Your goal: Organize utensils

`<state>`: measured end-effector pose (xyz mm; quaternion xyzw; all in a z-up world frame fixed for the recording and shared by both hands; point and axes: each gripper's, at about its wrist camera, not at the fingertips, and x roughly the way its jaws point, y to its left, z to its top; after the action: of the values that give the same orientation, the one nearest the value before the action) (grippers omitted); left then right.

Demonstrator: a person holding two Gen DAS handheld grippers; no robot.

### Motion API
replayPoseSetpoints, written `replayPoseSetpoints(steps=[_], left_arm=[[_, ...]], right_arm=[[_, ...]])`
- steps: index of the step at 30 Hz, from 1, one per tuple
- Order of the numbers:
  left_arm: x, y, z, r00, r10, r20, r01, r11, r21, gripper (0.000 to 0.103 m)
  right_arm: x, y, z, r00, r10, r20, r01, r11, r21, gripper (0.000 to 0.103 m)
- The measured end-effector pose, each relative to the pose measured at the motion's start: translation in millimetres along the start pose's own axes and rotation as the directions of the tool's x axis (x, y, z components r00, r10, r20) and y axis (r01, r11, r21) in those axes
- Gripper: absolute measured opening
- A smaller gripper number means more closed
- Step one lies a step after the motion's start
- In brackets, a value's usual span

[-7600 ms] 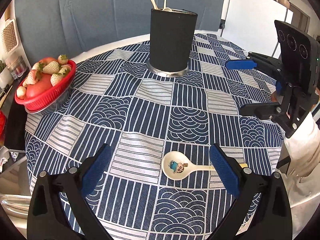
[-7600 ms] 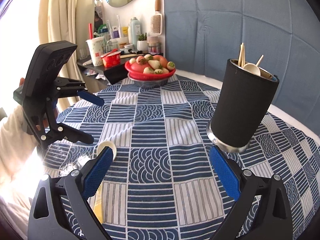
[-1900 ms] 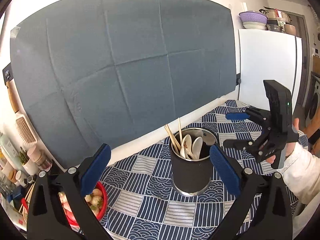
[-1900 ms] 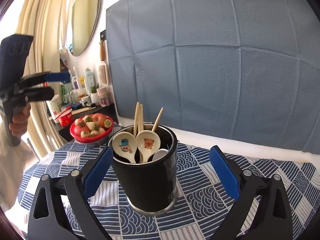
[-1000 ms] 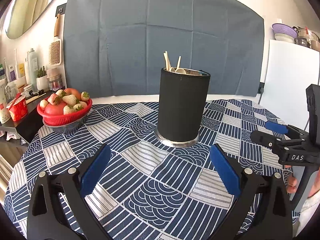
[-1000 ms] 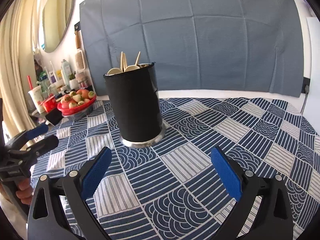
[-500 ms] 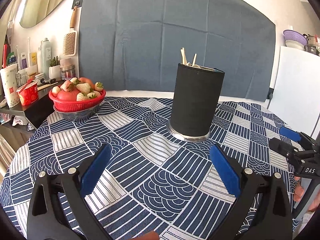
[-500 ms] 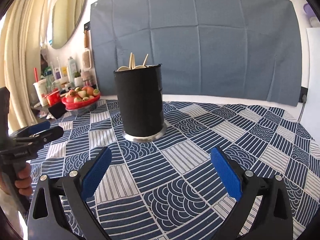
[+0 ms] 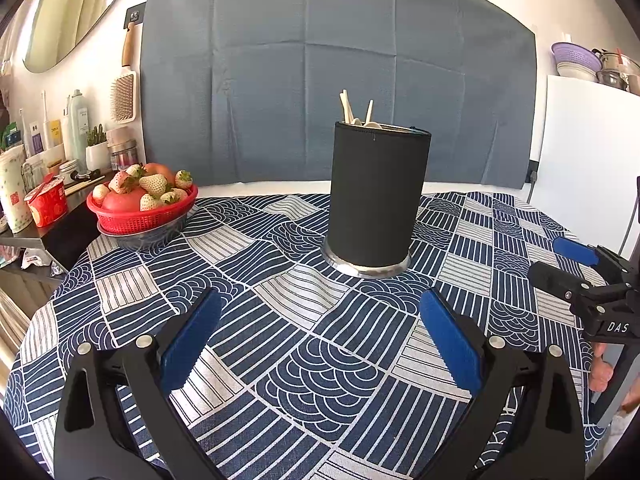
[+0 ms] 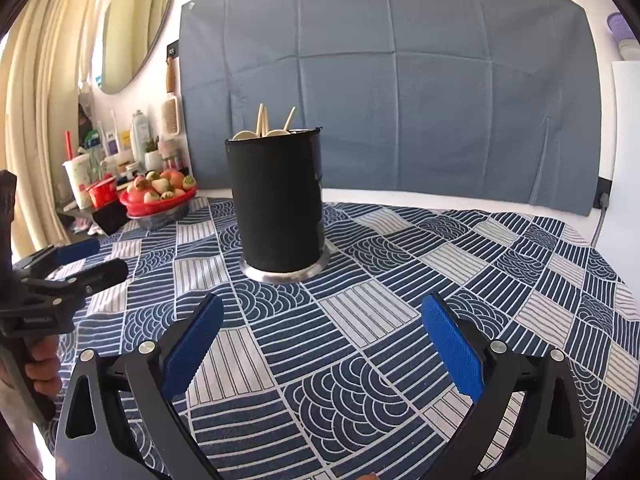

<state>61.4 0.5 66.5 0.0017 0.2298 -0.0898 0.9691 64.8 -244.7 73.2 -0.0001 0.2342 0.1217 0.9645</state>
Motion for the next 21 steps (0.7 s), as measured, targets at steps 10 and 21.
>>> replayPoseSetpoints(steps=[10,21], left_arm=[[0.3,0.3,0.1,1.0,0.008,-0.001,-0.008,1.0,0.004,0.097],[-1.4,-0.5,0.0,1.0,0.015,0.005,-0.015,1.0,0.002,0.097]], right_arm=[[-2.2,2.2,-0.5,1.0,-0.025,0.015,0.025,1.0,-0.007,0.095],[-6.0,3.6,-1.0,0.999,-0.021,0.032,0.021,1.0,-0.016,0.095]])
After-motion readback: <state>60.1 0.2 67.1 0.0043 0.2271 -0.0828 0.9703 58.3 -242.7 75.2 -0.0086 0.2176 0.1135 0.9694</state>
